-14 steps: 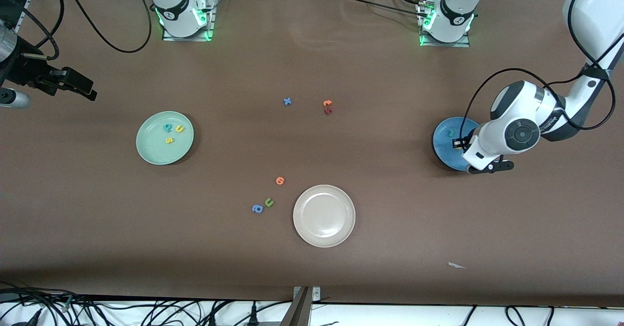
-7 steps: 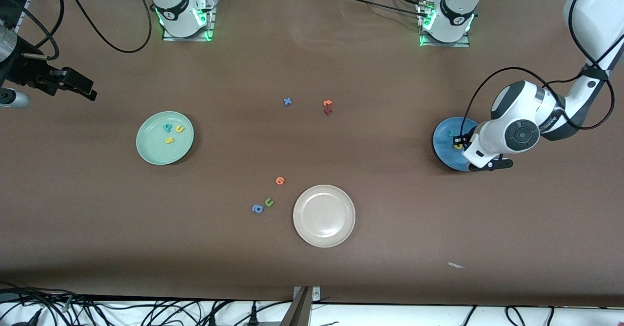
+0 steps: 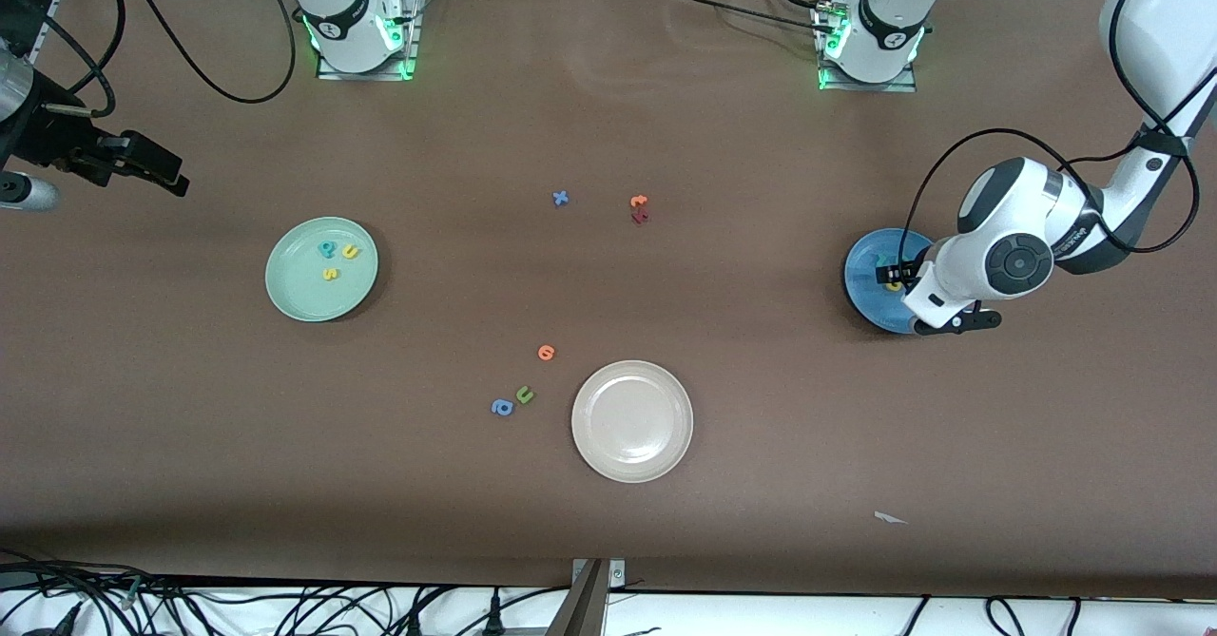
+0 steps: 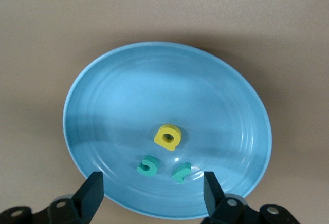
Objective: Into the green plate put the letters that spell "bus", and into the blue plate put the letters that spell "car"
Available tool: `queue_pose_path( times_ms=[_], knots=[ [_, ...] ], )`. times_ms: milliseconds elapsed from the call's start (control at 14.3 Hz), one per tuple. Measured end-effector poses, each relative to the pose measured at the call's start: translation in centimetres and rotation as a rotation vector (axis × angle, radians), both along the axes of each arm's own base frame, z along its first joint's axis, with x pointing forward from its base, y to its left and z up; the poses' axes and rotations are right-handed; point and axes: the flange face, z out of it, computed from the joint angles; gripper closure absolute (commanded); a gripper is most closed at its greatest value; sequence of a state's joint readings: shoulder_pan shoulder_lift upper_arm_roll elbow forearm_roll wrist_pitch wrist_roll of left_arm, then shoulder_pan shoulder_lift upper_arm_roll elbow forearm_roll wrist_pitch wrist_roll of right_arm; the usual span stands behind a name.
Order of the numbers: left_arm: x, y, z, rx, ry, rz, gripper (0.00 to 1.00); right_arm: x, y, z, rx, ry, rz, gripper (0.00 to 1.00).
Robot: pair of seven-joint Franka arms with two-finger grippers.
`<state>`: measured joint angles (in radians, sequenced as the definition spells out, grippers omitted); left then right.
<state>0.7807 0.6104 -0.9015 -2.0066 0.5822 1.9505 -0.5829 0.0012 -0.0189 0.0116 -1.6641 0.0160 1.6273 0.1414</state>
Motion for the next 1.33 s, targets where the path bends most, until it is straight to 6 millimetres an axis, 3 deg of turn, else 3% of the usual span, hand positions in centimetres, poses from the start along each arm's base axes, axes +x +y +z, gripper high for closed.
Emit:
queue_pose_path(
  times_ms=[140,349,628,907,1116,1326],
  knots=[
    [0.1,0.0,0.1,0.0,-0.002,0.001,0.01,0.0,0.0,0.0,0.0,0.0,0.0,0.0],
    [0.4,0.1,0.4,0.0,-0.012,0.003,0.01,0.0,0.0,0.0,0.0,0.001,0.0,0.0],
    [2.1,0.4,2.8,0.012,-0.034,0.016,0.01,0.0,0.0,0.0,0.0,0.001,0.0,0.0],
    [4.5,0.7,9.0,0.035,-0.003,0.008,0.01,0.0,0.0,0.0,0.0,0.001,0.0,0.0],
    [6.2,2.5,13.9,-0.027,0.01,-0.009,0.01,0.0,0.0,0.0,0.0,0.001,0.0,0.0],
    [7.7,4.0,17.4,-0.071,0.046,0.0,0.0,0.0,0.0,0.0,0.0,0.001,0.0,0.0]
  ],
)
